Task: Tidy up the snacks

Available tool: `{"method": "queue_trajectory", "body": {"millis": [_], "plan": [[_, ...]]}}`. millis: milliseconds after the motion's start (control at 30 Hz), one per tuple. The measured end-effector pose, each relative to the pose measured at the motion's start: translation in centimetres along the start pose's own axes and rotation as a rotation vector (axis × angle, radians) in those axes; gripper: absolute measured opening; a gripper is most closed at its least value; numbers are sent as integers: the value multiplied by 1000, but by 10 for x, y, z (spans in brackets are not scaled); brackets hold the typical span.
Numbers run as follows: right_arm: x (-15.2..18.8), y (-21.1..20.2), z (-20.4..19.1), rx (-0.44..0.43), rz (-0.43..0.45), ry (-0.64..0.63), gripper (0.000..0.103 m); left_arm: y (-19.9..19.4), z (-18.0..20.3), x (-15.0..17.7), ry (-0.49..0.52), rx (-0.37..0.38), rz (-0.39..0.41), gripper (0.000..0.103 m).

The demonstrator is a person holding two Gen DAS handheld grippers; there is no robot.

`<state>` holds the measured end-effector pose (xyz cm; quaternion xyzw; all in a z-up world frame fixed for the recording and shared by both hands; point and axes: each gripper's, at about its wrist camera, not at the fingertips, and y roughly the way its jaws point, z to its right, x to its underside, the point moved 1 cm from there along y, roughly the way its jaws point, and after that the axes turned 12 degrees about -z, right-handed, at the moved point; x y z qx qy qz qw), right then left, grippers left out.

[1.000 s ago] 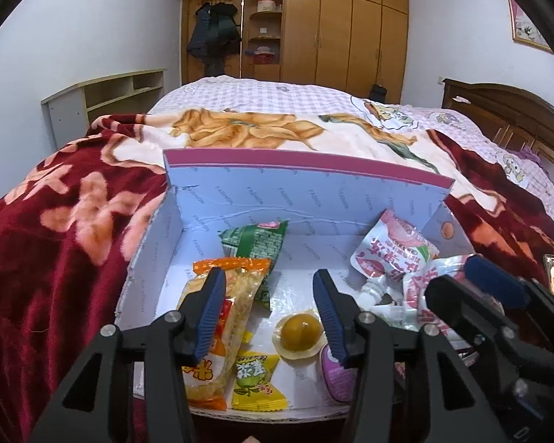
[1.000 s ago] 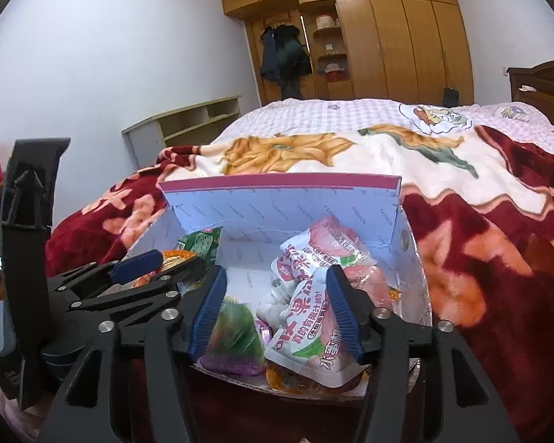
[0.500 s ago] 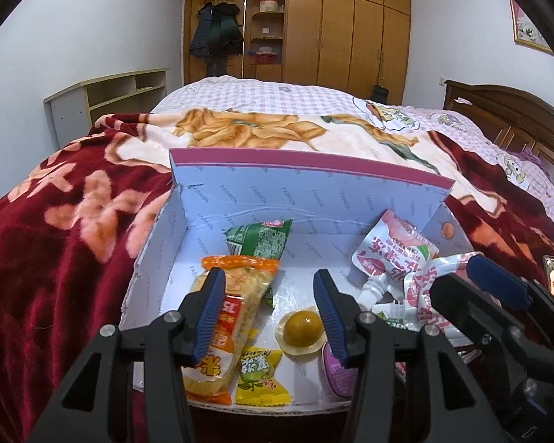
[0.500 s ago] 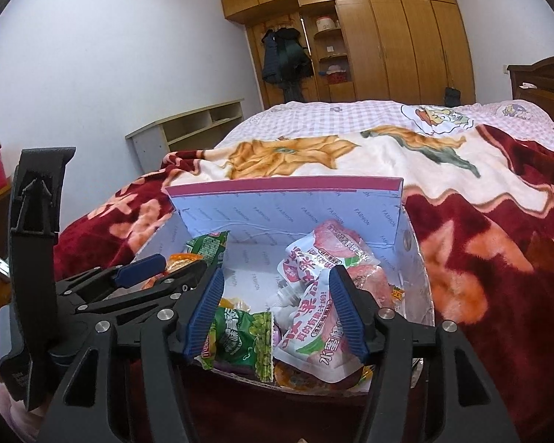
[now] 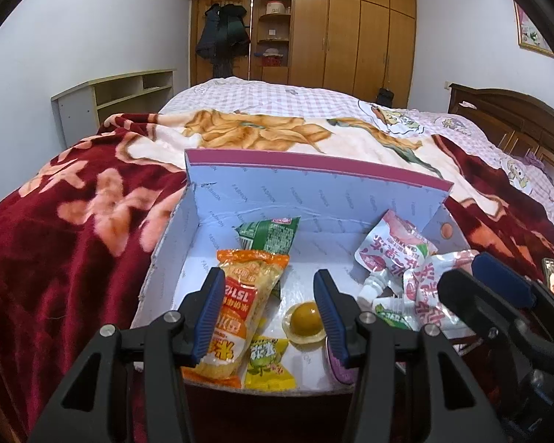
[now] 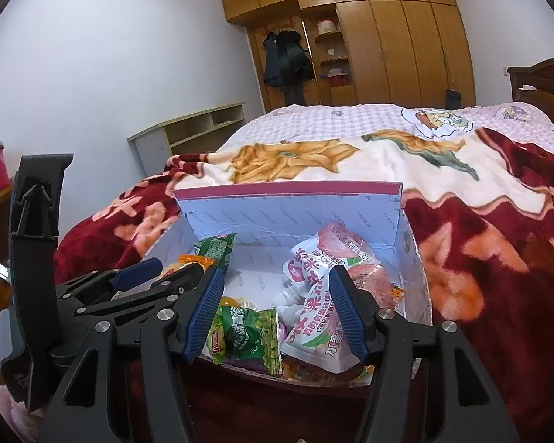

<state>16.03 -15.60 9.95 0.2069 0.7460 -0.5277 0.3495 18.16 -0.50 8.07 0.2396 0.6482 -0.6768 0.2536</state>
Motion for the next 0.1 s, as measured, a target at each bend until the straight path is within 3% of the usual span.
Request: {"method": "queue_trajectory", "body": {"millis": [100], "plan": [[1,-7,-3,2,7,-2,61,-8,0,4,6,-3,2,52]]}}
